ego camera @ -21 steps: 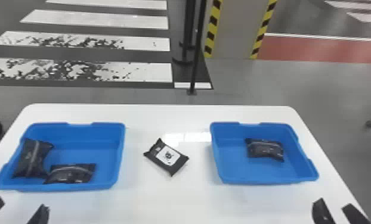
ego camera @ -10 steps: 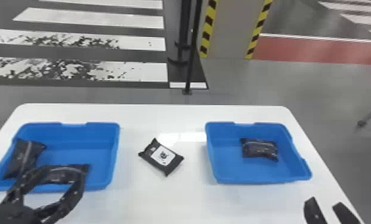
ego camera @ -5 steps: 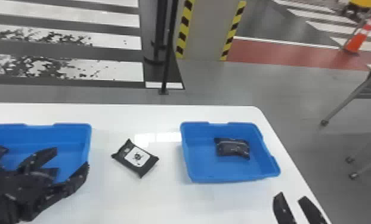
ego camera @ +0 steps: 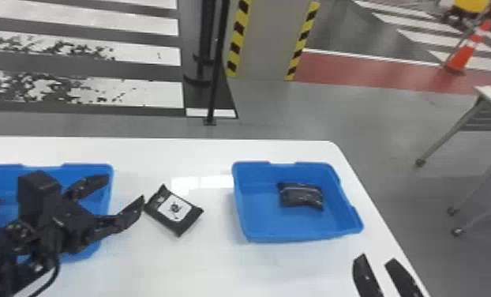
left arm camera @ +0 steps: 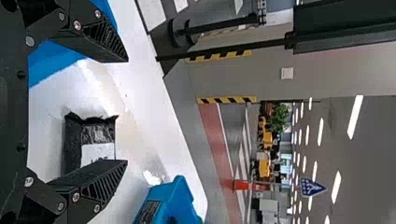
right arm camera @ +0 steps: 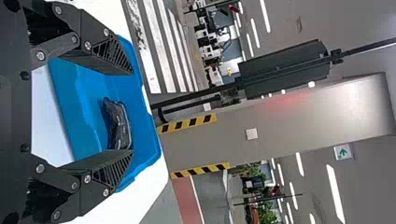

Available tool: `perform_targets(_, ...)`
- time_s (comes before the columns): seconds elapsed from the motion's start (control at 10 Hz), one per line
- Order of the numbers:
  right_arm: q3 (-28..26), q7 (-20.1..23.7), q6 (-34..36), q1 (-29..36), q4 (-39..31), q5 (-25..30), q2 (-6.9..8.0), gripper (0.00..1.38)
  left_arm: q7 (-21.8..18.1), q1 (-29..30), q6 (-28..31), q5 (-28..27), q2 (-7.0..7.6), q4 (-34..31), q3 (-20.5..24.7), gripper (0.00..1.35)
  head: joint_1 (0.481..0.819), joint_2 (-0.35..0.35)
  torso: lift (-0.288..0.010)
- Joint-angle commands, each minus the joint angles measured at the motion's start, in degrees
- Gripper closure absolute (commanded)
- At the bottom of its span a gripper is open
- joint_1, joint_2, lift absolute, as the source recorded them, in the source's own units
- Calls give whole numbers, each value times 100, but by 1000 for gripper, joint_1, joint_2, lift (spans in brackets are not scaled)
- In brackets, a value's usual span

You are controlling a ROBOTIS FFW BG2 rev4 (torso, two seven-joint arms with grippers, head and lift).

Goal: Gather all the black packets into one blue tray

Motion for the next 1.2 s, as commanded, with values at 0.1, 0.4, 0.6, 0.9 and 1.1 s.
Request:
perform_targets(0.1, 11, 8, 0, 0, 3, -4, 9, 464, 0, -549, 481, -79, 60, 449, -650, 274, 695, -330, -110)
perform_targets(0.4, 11, 8, 0, 0, 31, -38, 9, 464, -9, -971, 1240, -342, 122, 744, -1096, 269, 695, -350, -110)
perform_targets(0.6, 23, 8, 0, -28, 45, -38, 9, 464, -9, -1477, 1226, -399, 157, 1335, -1427, 265, 695, -350, -110)
perform_targets(0.9, 80, 8, 0, -84, 88, -49, 9, 466, 9, -2054, 1367, -399, 174, 2249, -1793, 265, 695, -350, -110)
perform_targets(1.1, 114, 8, 0, -127, 130, -61, 9, 464, 35, -2349, 1184, -399, 157, 2783, -2079, 265, 695, -350, -110)
